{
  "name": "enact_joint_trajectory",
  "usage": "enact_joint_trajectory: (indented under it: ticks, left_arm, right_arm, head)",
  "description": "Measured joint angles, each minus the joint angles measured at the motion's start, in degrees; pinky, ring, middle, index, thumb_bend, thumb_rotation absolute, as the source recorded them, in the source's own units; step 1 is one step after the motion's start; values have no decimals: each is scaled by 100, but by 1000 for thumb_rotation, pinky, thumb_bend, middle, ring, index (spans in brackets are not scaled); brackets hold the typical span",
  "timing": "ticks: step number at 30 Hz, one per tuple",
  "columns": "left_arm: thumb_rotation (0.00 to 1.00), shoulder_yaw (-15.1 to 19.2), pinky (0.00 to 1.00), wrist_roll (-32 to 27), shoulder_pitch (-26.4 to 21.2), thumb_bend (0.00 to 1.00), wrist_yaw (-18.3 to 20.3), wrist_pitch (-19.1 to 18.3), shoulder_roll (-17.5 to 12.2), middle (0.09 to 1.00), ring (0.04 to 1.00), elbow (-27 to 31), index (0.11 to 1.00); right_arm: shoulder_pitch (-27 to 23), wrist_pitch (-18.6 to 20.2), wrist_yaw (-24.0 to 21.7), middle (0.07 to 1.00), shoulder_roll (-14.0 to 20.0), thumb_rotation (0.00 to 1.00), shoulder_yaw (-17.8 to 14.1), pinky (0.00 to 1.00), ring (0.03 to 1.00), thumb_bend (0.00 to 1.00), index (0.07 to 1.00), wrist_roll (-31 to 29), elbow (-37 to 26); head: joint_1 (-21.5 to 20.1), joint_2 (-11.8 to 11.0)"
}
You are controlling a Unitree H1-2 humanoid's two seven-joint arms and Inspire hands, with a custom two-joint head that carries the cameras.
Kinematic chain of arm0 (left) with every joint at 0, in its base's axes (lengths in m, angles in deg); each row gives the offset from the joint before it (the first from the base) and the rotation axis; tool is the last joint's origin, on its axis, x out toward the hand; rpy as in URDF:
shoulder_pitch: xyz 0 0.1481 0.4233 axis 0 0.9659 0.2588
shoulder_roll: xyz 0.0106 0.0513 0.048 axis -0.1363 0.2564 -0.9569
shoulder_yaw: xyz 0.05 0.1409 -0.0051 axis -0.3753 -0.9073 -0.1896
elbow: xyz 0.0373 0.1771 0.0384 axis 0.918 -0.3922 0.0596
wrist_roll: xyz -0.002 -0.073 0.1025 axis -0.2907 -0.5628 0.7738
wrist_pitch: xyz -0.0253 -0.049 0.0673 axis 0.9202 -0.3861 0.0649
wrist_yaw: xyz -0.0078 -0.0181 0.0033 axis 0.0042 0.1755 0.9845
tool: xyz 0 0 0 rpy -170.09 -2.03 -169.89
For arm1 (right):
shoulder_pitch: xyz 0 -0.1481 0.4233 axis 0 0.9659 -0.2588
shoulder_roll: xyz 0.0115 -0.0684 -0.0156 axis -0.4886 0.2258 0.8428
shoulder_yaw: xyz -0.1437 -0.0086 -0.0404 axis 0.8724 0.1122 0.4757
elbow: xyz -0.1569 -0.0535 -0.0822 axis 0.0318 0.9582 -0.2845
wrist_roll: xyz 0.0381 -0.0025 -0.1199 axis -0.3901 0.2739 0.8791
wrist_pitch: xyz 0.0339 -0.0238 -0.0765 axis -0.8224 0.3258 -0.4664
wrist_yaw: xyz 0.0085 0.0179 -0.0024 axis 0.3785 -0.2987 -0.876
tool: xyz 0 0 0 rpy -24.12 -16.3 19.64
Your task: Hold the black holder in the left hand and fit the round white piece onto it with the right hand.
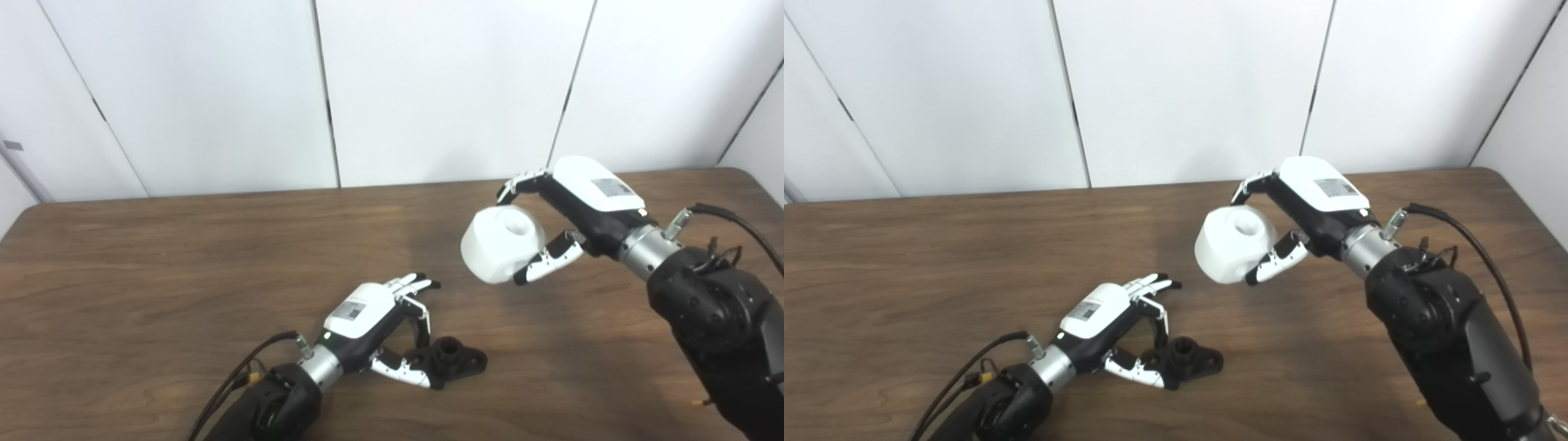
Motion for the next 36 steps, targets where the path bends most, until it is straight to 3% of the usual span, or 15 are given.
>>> enact_joint_trajectory:
  ticks: [17,36]
  left_arm:
    - [68,-93,931,146,-172,525,-2,-203,102,928,983,-142,483]
    - [68,-70,937,111,-154,524,39,-233,102,933,987,-122,484]
  right_arm:
    - [-31,-264,-605,751,-42,140,412,727,811,526,480,-164,-324]
    - [161,-756,-568,733,-253,138,568,729,802,525,480,-35,-123]
  head:
    - [-105,167]
    - [-176,246]
